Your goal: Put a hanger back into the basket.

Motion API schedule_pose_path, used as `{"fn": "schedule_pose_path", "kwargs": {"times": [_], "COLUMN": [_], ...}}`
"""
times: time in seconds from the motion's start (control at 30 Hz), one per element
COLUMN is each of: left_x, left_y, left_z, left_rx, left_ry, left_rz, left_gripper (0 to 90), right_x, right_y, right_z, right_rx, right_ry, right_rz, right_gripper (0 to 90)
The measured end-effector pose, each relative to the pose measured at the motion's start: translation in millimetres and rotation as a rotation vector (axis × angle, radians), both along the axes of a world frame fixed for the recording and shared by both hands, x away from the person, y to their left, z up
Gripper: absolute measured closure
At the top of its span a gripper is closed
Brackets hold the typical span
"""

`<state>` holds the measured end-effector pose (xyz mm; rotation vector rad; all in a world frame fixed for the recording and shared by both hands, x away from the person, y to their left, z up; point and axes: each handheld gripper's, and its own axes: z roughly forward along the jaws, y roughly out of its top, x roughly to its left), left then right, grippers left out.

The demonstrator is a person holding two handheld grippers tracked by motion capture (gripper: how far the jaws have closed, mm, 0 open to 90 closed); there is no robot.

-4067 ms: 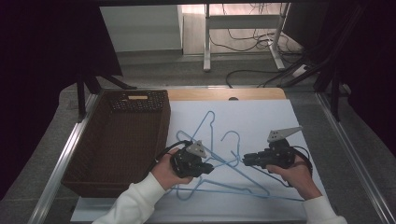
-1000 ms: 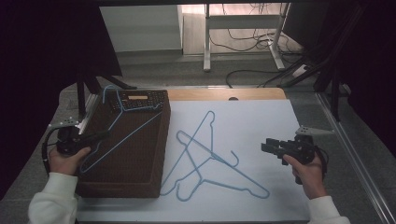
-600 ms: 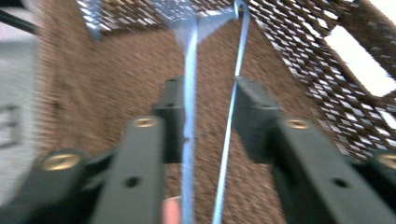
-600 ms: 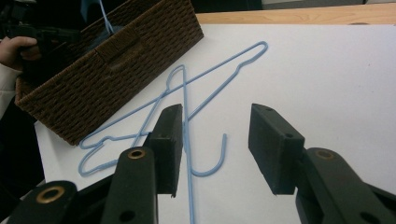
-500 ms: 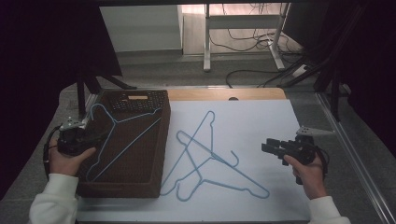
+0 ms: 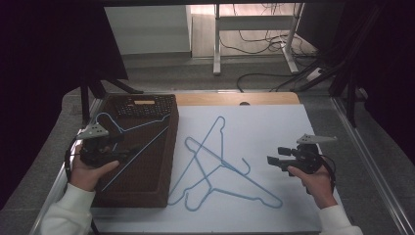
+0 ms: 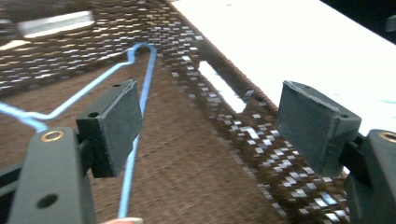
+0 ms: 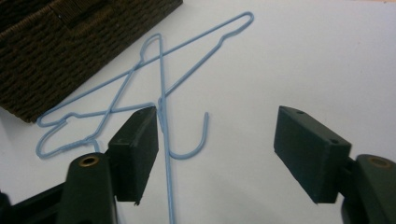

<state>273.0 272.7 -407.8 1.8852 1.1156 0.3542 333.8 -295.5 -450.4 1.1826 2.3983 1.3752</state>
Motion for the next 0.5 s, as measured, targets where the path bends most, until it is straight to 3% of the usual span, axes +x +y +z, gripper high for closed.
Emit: {"fn": "schedule_pose_path", "kwargs": {"times": [0.27,0.5], "left_x": [-8.9,-13.1], "left_y": [-33.1,-50.0], "left_z": [-10.2,-13.9], "left_rx": [-0.027,0.005], "left_ry": [0.037,0.045], "left_rz": [-0.118,-0.151], "left_gripper": [17.7,16.7], "right_x": [-6.9,-9.3], "right_y": [-0.9,6.2], "right_z": [-2.6,-6.0], "right_rx": [-0.035,-0.084], "right_ry": [0.004,0.005], "right_rz": [-0.015,-0.012], "right_gripper": [25.4,24.8]}}
